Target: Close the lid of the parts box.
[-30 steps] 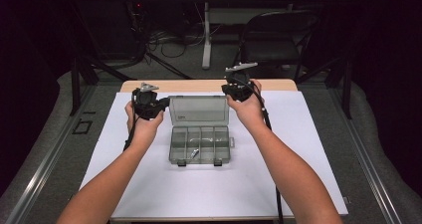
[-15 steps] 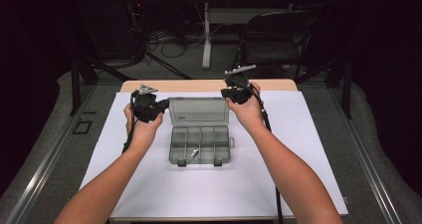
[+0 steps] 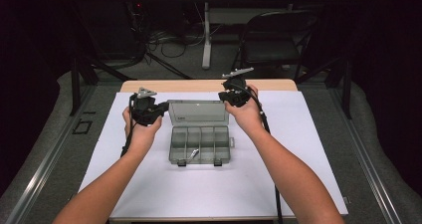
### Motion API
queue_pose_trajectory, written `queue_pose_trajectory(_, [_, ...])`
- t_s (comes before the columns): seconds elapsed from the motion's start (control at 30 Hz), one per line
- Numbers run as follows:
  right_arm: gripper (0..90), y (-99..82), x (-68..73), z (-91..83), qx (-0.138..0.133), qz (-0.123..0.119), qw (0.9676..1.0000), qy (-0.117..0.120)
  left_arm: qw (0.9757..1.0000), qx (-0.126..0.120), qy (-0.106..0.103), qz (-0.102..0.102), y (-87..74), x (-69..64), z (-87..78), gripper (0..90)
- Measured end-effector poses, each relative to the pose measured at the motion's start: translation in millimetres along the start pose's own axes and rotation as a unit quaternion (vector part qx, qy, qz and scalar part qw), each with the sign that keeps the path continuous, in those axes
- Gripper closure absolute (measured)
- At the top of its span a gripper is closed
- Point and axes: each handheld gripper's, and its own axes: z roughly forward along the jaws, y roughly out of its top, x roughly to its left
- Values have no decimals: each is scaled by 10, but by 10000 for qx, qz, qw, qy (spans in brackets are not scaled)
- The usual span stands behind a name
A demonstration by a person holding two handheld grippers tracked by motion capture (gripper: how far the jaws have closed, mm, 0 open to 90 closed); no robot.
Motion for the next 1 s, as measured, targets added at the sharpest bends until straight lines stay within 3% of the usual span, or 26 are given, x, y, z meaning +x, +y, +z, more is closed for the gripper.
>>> queue_pose_trajectory(0.5, [900, -55, -7, -13, 25, 27, 10000, 81, 9991, 94, -412, -49, -157, -1, -175, 770])
queue_pose_trajectory(0.77, [900, -114, 25, -48, 43, -9, 9998, 183, 9981, 153, -588, -102, -231, 25, -280, 826])
queue_pose_trajectory(1.0, [900, -134, 88, -93, 45, -107, 9996, 272, 9966, 310, -760, -33, -280, 14, -292, 882])
